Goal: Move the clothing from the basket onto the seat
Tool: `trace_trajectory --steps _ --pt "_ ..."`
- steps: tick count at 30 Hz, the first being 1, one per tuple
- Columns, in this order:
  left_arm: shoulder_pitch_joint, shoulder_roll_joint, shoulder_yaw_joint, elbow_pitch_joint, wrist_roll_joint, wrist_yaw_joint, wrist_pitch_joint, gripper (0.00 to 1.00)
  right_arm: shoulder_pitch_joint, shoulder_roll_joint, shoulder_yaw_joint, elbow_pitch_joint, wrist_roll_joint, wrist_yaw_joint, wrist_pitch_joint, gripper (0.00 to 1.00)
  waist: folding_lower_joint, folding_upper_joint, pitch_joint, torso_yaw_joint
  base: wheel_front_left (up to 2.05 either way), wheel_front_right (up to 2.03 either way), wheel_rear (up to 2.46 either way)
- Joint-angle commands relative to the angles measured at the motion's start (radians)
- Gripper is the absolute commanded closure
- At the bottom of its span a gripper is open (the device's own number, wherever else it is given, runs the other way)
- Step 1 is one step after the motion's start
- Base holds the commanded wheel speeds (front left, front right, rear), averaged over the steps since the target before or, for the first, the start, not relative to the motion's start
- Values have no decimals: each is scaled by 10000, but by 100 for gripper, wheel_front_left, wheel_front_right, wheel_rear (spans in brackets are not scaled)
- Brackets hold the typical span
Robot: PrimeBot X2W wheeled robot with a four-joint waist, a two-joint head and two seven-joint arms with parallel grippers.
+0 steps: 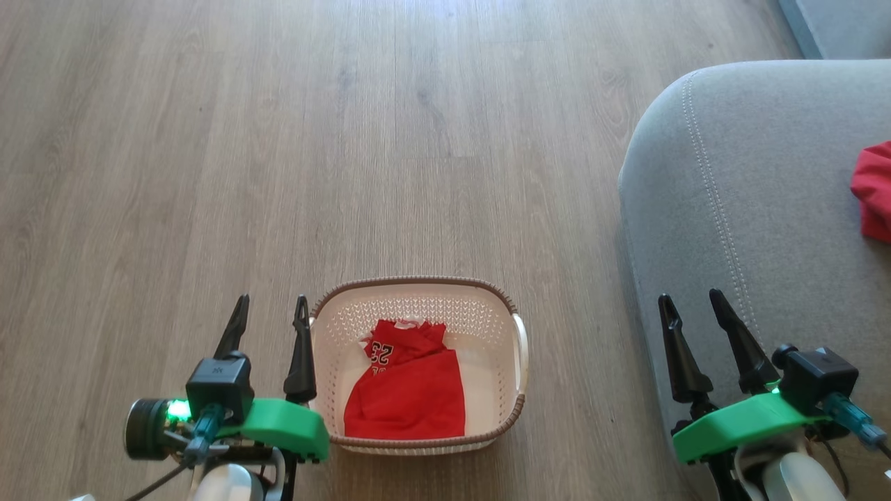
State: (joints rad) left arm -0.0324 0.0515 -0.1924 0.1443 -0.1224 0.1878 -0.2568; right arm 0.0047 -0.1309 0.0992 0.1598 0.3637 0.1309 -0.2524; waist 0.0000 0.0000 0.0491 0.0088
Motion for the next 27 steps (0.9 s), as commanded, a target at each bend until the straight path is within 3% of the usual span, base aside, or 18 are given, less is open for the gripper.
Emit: trace_trajectory --steps 1,17,22,27 --pt "-178 -12 343 -358 -45 -4 -49 0 -269 -88 163 -267 25 -2 -93 0 0 0 -12 -5 0 0 0" --pt "-110 -12 264 -381 -162 -15 -49 0 -279 -194 142 -281 65 -2 -93 0 0 0 -13 -44 0 0 0" --pt "-269 -12 233 -118 -181 -222 -49 0 -498 -217 160 -283 -116 -2 -93 0 0 0 592 -201 0 0 0" --pt "-758 -12 149 507 29 -453 -49 0 -792 -151 2 -356 -241 -2 -93 0 0 0 1875 -419 0 0 0"
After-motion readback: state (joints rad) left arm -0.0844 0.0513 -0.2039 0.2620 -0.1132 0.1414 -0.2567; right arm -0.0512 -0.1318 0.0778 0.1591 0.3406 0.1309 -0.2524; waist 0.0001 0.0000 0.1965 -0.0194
